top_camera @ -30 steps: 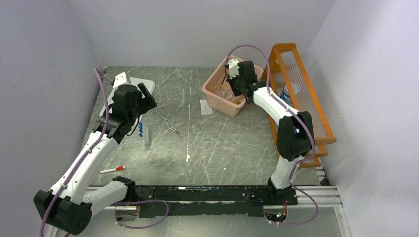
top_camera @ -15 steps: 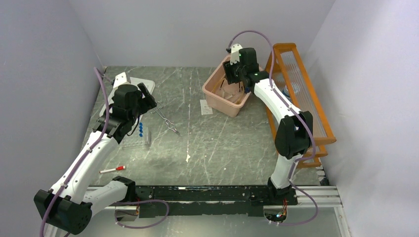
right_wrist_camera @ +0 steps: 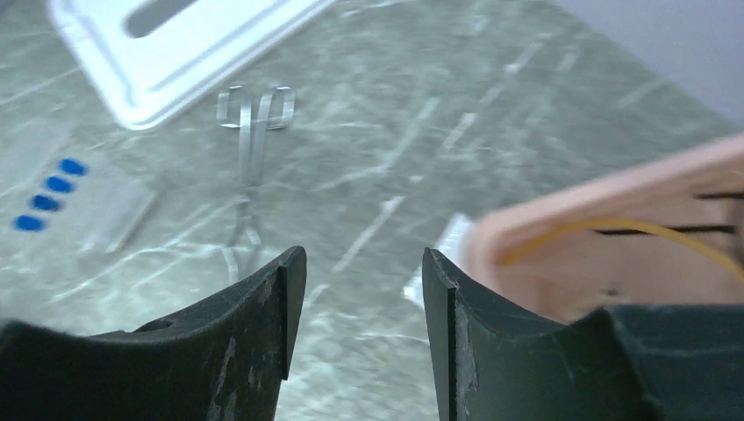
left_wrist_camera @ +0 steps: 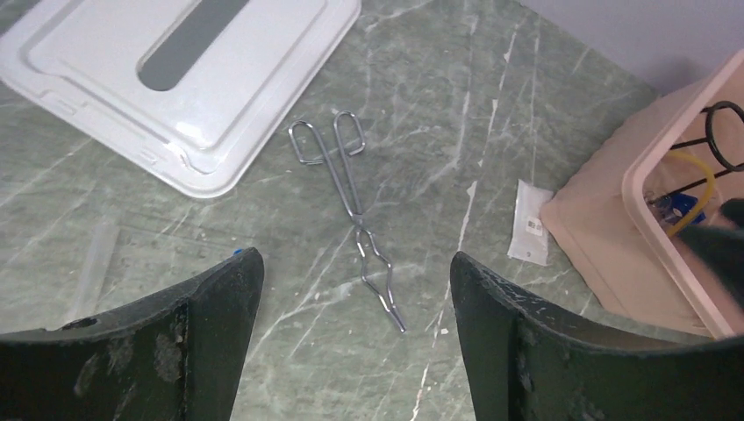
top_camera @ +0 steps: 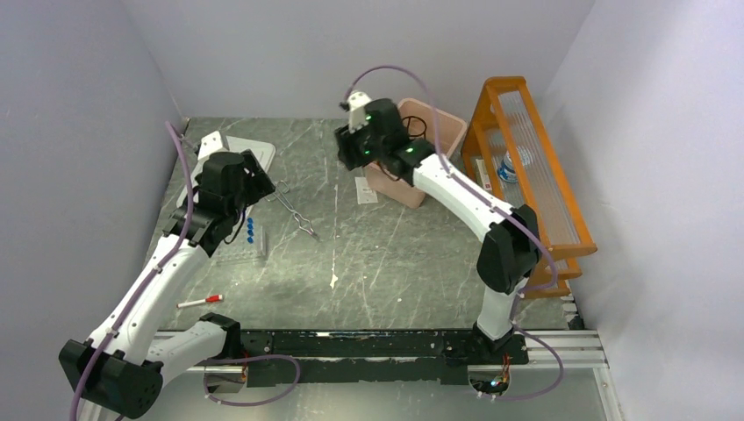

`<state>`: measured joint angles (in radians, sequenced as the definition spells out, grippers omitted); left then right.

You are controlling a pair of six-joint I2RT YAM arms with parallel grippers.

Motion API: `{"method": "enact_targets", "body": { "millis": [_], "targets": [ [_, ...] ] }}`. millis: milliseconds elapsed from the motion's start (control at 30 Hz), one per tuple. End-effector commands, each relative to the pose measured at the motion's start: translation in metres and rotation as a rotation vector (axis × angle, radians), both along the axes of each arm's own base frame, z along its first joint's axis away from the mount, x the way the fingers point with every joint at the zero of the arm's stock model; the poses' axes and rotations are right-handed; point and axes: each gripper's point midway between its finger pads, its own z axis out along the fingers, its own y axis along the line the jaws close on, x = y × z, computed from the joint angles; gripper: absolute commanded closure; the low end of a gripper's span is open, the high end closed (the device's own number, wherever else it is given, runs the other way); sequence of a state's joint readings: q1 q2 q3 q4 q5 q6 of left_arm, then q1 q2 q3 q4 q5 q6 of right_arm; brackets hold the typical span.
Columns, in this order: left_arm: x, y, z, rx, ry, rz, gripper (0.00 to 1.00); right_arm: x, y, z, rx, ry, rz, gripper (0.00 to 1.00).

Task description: Organize the chemistry lab equipment

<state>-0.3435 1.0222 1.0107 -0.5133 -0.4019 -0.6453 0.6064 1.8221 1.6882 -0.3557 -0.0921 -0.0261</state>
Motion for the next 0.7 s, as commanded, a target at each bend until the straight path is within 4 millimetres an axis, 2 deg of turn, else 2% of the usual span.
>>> {"method": "enact_targets", "body": {
  "millis": [0,100,200,267,400,500,667],
  "targets": [
    [-0.012,0.028,0.033,0.021,-0.091,0.116,0.18,-0.025,0.045,-0.043,0.018,0.123,0.017,0.45],
    [-0.016,0.034,0.047,0.023,-0.143,0.133,0.18,-0.046,0.071,-0.076,0.005,0.213,0.038,0.45],
    [-0.018,0.034,0.049,0.022,-0.147,0.131,0.18,-0.064,0.084,-0.107,-0.043,0.309,0.045,0.45],
    [-0.018,0.034,0.049,0.022,-0.139,0.129,0.18,-0.079,0.084,-0.127,-0.092,0.374,0.04,0.44],
    [-0.016,0.029,0.046,0.019,-0.123,0.106,0.18,-0.121,0.086,-0.165,-0.131,0.531,0.144,0.44],
    [-0.016,0.026,0.044,0.014,-0.118,0.091,0.18,-0.137,0.091,-0.183,-0.151,0.612,0.186,0.44],
    [-0.017,0.027,0.044,0.016,-0.118,0.092,0.18,-0.14,0.104,-0.192,-0.147,0.65,0.196,0.44]
  ]
}}
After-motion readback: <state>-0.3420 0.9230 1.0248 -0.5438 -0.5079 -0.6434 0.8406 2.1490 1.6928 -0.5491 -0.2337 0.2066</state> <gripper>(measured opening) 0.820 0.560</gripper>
